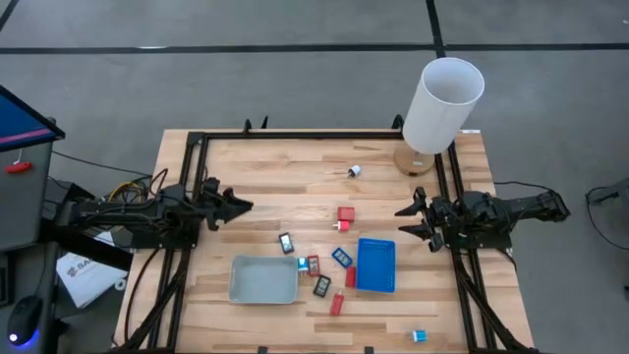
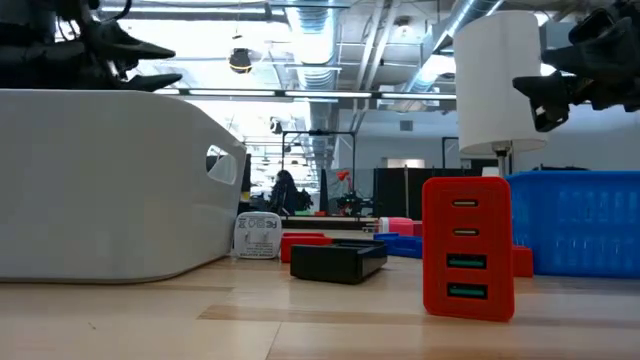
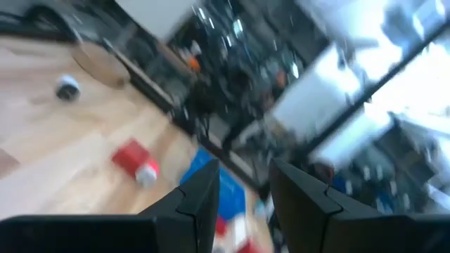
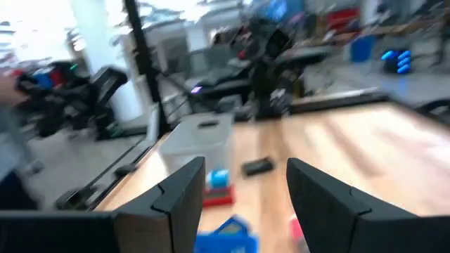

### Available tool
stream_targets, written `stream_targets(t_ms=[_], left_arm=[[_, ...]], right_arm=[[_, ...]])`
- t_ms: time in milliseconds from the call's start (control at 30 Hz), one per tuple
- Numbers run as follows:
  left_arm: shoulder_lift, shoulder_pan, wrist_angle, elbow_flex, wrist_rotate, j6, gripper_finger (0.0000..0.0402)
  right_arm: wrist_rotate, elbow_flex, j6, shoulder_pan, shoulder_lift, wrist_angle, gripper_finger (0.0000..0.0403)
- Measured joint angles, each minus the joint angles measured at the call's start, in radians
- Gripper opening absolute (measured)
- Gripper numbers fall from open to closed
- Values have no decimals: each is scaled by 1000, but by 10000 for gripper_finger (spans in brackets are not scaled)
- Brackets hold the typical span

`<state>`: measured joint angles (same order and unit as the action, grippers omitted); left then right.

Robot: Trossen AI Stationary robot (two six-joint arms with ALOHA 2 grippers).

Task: Pick & Place Office items
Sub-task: Put the top red charger adapter into the gray bin

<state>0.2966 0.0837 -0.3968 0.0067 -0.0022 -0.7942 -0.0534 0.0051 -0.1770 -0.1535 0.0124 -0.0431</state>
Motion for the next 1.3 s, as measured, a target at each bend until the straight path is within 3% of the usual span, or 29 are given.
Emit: stream_targets(t_ms=[67, 200, 300, 633, 767, 933, 1033, 1167, 1300], left_arm=[[0, 0, -36, 0, -49, -39, 121], [0, 0, -51, 0, -110, -122, 121], [0, 0, -54, 0, -160, -167, 121], [0, 0, -78, 0, -219, -243, 121], [0, 0, -78, 0, -239, -235, 121], [0, 0, -79, 0, -239, -196, 121], [0, 0, -113, 0, -239, -134, 121], [0, 0, -192, 0, -243, -50, 121], [0, 0, -264, 0, -243, 12, 121]], right_arm=[[-6, 0, -18, 0, 0, -49, 193], [-12, 1, -219, 0, 0, -222, 193], [-70, 8, -316, 0, 0, -340, 193], [-174, 16, -367, -1, 0, -864, 193], [-292, 17, -508, -1, 0, -964, 193], [-340, 17, -556, -1, 1, -952, 193], [-377, 45, -494, -1, 21, -889, 193], [-427, 207, -447, -1, 111, -615, 193], [-424, 469, -437, -2, 321, -264, 193]])
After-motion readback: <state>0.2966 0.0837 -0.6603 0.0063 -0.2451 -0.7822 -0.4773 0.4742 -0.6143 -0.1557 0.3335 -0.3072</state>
